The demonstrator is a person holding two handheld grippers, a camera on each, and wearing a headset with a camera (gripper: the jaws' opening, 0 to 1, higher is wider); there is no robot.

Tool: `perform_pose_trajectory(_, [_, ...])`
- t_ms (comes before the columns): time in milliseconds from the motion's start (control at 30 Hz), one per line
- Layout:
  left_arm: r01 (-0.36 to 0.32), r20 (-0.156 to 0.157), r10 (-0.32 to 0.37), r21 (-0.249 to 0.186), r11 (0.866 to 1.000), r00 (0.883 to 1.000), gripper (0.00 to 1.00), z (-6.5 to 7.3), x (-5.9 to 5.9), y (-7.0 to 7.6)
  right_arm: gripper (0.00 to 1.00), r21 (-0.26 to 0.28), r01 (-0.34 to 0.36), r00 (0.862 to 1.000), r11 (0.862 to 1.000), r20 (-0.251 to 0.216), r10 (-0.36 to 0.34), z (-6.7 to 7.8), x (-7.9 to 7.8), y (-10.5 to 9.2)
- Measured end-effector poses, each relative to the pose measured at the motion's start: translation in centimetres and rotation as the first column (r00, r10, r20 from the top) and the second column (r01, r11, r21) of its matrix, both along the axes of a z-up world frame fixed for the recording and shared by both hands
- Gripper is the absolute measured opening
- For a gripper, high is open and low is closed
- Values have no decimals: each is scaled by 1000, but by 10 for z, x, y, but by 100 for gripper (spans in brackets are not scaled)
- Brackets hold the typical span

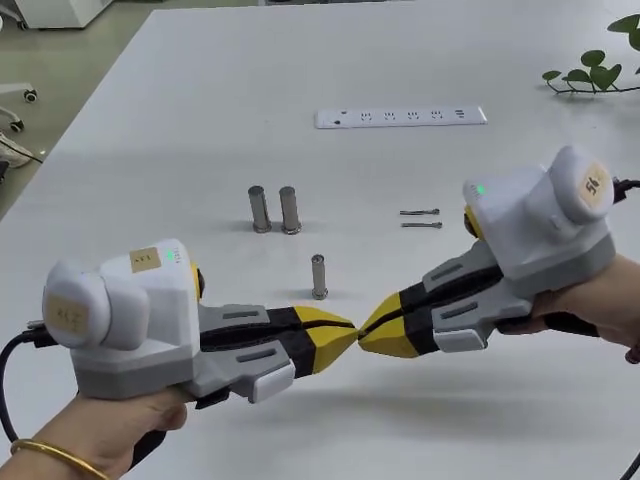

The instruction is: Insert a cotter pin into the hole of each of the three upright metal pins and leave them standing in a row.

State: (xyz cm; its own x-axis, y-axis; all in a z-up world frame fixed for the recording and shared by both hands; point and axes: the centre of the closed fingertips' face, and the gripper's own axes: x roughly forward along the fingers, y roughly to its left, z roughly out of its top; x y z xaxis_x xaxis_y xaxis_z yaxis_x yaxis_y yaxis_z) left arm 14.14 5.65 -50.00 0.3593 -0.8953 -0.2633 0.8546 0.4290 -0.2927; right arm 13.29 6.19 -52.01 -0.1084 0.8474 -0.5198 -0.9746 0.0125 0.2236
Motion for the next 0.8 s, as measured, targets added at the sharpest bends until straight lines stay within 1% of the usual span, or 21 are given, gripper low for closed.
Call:
perform_pose_trajectory(67, [-3,4,3,4,1000,1000,1,0,1,0,0,-9,-14,999,1000,28,15,-1,0,0])
perform_pose_trajectory(100, [-7,10,7,10,1000,1000,2,-1,1,1,0,-14,-21,999,1000,29,22,-1,1,-1])
perform_pose_trajectory(167, [-10,13,9,16,1000,1000,2,-2,2,1,0,-28,-29,998,999,52,31,-3,3,-1])
perform_pose_trajectory(267, [-14,6,14,21,1000,1000,3,-4,2,2,0,-43,-40,996,998,73,44,-4,3,-1])
perform_pose_trajectory(300, [-20,0,20,30,999,1000,3,-5,3,3,0,-70,-46,996,996,79,52,-7,3,-3])
perform_pose_trajectory(333, [-25,4,25,41,999,1000,3,-7,4,4,0,-89,-44,994,995,100,53,-9,6,-5])
perform_pose_trajectory(367, [-24,4,23,42,999,1000,4,-7,4,5,0,-103,-51,992,993,111,62,-10,5,-6])
perform_pose_trajectory(433, [-28,0,28,44,999,1000,7,-8,4,5,0,-108,-49,992,993,112,61,-11,6,-6])
perform_pose_trajectory(500, [-32,7,32,62,998,999,10,-10,4,7,0,-139,-43,990,989,129,61,-14,8,-8])
perform_pose_trajectory(567, [-41,11,40,76,996,999,11,-13,6,8,0,-146,-29,990,989,131,48,-15,11,-9])
perform_pose_trajectory(633, [-52,7,52,82,995,999,11,-14,7,10,0,-164,-13,990,986,136,35,-18,14,-10])
perform_pose_trajectory(667, [-66,8,65,87,994,998,11,-15,9,12,0,-190,3,989,982,147,26,-21,18,-12])
perform_pose_trajectory(700, [-70,11,69,89,994,998,12,-15,9,13,0,-204,3,986,979,161,30,-22,20,-13])
perform_pose_trajectory(733, [-90,17,88,98,991,996,12,-16,12,15,0,-209,12,986,978,167,24,-22,22,-13])
perform_pose_trajectory(800, [-116,28,114,107,987,993,12,-17,17,19,0,-217,27,987,976,163,9,-23,26,-13])
